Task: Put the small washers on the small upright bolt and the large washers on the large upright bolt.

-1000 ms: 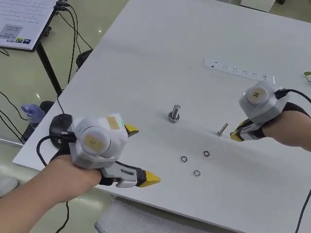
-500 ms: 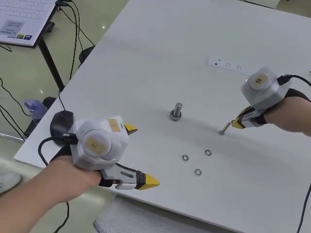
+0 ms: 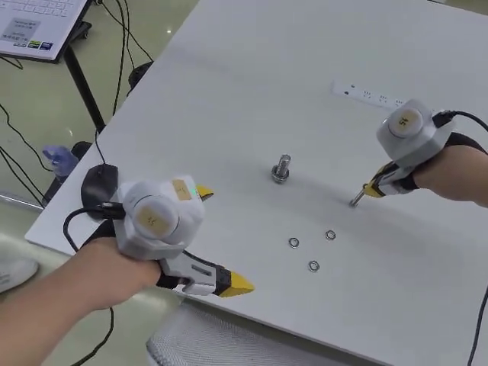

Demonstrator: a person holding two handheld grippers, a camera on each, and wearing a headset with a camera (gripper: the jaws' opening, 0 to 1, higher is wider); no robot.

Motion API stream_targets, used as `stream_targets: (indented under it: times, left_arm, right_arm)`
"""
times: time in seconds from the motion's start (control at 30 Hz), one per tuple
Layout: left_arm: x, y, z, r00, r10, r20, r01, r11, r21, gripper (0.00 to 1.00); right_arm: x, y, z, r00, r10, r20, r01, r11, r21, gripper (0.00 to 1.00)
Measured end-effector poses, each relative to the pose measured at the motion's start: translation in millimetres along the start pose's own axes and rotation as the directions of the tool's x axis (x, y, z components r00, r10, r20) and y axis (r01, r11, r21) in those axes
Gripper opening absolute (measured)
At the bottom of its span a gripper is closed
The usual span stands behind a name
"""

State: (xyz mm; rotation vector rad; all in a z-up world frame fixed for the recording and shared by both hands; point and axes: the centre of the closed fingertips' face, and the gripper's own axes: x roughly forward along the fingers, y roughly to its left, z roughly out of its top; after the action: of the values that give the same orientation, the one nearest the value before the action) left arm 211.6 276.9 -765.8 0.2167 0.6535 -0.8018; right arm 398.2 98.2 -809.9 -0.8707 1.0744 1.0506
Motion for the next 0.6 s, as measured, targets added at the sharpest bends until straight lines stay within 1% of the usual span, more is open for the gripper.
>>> stream_targets:
  times: [0.13,0.4,0.47,0.53,0.6]
  left_arm:
    - [0.1,1.2,1.6,1.0,0.002,0.008,-0.001,1.0,-0.007,0.99]
    - [0.7,-0.2,1.4,0.9999,-0.004,0.01,0.004,1.0,-0.012,1.0]
    - [1.4,-1.5,-0.3,0.9999,-0.011,0.002,0.011,1.0,-0.017,1.0]
    - [2.0,-0.8,-1.4,1.0,-0.008,-0.001,0.008,1.0,-0.007,1.0]
    - [1.8,-1.5,0.2,0.9999,-0.008,0.007,0.008,1.0,-0.012,1.0]
  right_arm:
    - [1.8,-0.9,0.1,1.0,0.004,-0.004,-0.004,1.0,0.007,0.12]
    - [6.5,1.2,-1.3,0.9998,0.012,-0.013,-0.012,1.0,0.008,0.12]
    - [8.4,1.2,-1.4,0.9998,0.013,-0.015,-0.013,1.0,0.006,0.12]
    - [9.9,0.8,-1.0,0.9998,0.012,-0.014,-0.012,1.0,0.004,0.12]
    - [11.6,1.0,-1.3,0.9998,0.014,-0.017,-0.014,1.0,0.004,0.12]
